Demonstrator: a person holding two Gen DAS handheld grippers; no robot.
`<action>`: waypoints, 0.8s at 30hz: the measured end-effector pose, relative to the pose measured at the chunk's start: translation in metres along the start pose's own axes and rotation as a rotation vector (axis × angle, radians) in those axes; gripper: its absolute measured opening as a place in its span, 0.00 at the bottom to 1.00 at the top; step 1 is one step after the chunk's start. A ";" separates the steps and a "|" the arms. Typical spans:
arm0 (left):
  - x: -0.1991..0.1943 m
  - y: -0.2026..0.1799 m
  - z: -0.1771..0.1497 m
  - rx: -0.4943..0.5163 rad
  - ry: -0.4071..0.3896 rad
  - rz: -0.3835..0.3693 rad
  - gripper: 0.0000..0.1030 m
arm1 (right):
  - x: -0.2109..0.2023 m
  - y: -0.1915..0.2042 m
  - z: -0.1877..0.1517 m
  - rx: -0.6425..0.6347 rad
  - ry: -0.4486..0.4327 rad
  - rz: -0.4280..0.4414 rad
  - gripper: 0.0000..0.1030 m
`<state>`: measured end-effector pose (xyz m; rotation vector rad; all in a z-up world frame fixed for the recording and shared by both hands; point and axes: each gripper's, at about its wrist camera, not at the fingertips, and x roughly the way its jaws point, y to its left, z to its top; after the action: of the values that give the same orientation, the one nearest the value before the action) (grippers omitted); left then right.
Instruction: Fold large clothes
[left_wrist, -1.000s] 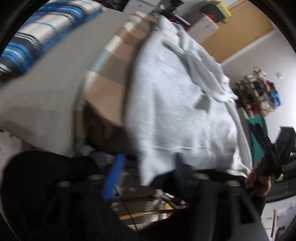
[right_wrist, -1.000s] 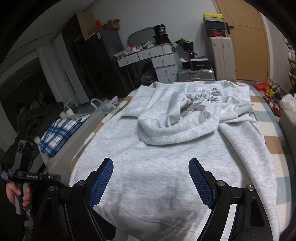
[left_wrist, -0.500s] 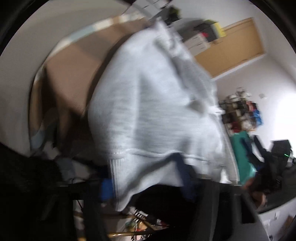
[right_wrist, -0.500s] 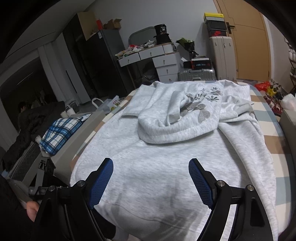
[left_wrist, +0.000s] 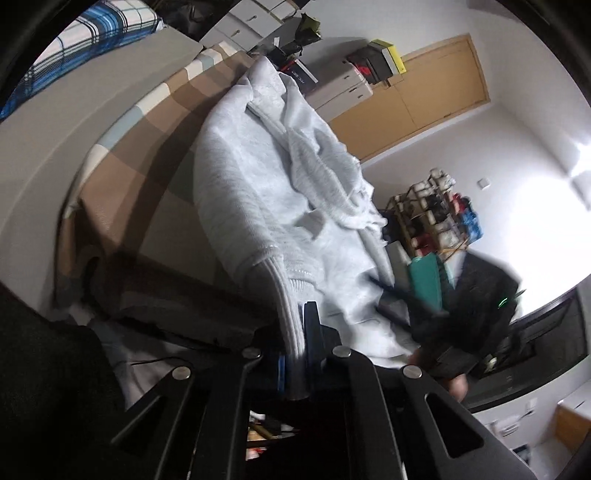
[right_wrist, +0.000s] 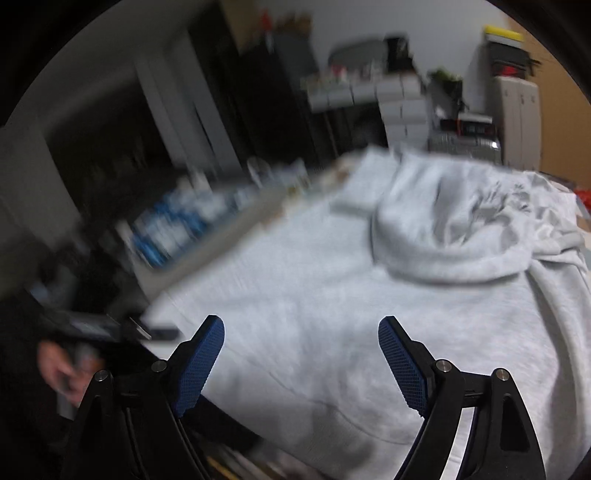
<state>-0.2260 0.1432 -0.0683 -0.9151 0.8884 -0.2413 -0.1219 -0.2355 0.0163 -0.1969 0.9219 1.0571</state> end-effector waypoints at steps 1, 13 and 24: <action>0.000 -0.001 0.004 -0.010 0.003 -0.007 0.03 | 0.011 0.006 0.000 -0.025 0.042 0.029 0.72; 0.010 -0.039 0.028 0.035 0.034 -0.102 0.03 | 0.032 0.102 -0.029 -0.470 -0.048 -0.182 0.93; -0.006 -0.001 0.033 -0.089 -0.018 -0.001 0.82 | 0.012 0.045 -0.010 -0.147 -0.140 0.024 0.05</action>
<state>-0.2045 0.1649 -0.0544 -0.9988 0.8878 -0.1950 -0.1623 -0.2099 0.0131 -0.2309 0.7228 1.1466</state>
